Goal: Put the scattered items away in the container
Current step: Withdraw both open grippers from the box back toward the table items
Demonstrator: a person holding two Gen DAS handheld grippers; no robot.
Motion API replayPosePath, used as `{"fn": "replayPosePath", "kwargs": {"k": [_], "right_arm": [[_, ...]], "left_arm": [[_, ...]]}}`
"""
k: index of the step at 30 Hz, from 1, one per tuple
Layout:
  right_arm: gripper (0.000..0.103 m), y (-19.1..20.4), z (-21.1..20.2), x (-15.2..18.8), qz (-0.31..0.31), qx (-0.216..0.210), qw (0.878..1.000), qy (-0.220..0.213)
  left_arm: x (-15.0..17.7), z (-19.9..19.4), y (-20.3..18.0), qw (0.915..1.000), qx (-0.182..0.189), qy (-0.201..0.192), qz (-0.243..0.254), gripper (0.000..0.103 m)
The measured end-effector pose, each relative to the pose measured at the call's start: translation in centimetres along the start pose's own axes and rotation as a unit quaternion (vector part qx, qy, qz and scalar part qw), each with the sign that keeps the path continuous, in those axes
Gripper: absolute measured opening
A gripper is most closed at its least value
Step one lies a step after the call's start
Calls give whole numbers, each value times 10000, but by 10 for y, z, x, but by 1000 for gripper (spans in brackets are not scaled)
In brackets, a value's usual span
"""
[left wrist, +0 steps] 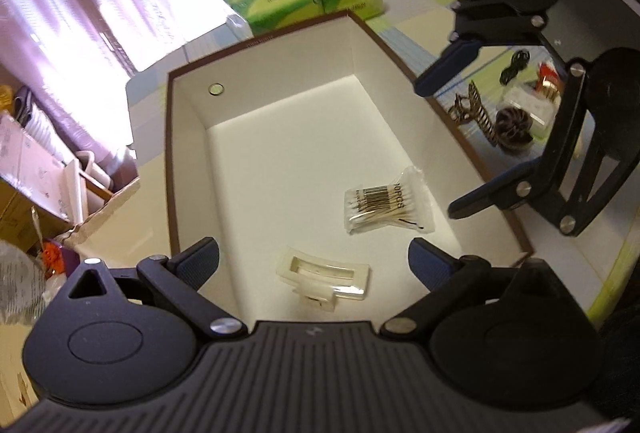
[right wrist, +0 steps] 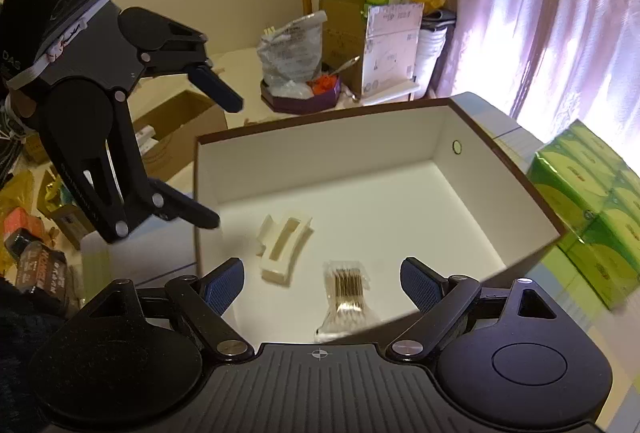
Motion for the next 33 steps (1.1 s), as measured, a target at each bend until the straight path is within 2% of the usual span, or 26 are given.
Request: {"fn": "replayPosePath", "kwargs": {"k": [7,16,22,29,33], "right_arm": [[91,13,-37,21,-8,-105,9997,-206],[91,19,-79,59,224,-204,9987,-418],[91,10,-105,97,653,-95,9972,-362],[91,0,-134,138,1027,31,9944,-255],[91,-4,-146,158,1188,123,9927,-173]], "left_arm": [[8,-35,-20,9988,-313,-71,-360,100],[20,-59,-61,9948,-531,29,-865,100],[25,-60,-101,9915,-479,100,-1203,100],[21,-51,-146,9858,-211,183,-1655,100],[16,-43,-171,9849,-58,226,-1717,99]]}}
Point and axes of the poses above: each gripper's, at about its wrist camera, not at the fingertips, and z roughly the way its jaws point, y to its left, x to its underside, the point moved 2 cm from there along z, roughly the way its jaws point, and after that the axes turned 5 degrees about -x, right-handed, at the moved point
